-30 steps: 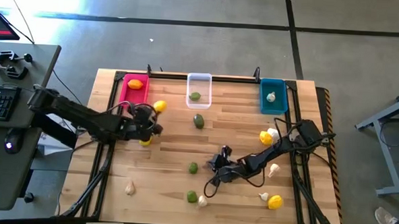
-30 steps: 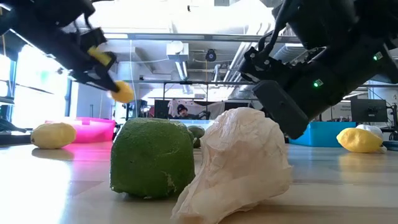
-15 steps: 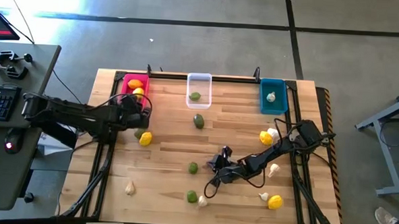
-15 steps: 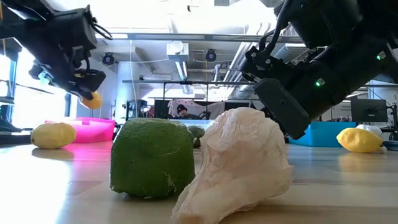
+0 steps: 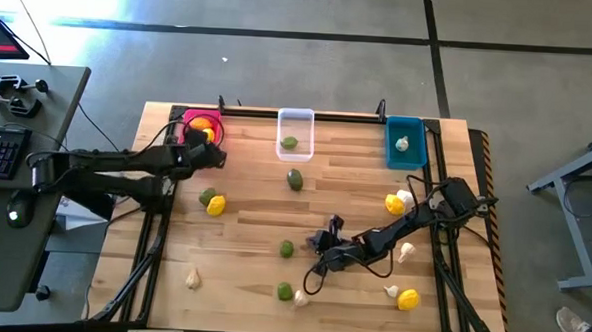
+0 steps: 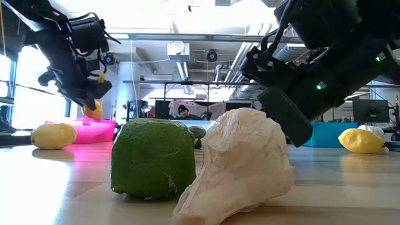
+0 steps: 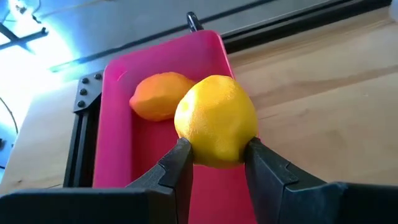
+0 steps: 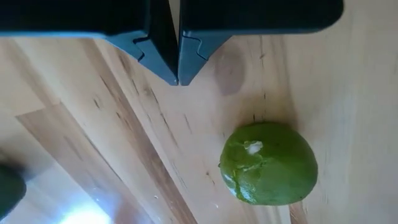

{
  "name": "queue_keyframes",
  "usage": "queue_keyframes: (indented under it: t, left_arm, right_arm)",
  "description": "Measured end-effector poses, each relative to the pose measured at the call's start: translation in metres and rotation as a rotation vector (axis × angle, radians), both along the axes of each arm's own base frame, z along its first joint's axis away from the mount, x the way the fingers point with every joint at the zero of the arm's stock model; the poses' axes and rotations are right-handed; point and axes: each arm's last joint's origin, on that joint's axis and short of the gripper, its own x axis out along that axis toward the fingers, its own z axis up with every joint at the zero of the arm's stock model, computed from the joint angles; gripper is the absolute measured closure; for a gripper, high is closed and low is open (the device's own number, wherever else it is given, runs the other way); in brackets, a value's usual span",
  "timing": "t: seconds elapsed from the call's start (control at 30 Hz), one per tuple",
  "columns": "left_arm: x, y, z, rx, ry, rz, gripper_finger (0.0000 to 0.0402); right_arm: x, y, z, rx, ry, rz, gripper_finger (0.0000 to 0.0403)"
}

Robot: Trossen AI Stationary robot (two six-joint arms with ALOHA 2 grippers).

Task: Sort produce into baskets
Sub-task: Put the lemon into the pink bin

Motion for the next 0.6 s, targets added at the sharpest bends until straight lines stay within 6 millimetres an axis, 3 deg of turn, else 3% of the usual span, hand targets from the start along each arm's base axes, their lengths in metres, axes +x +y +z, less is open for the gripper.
queue_keyframes:
  t: [0.6]
  left_arm:
    - [-0.016, 0.045, 0.003, -0.128, -0.062, -0.026, 0.0300]
  right_arm:
    - [0.002, -0.006, 0.000, -0.038, 0.015, 0.012, 0.0403]
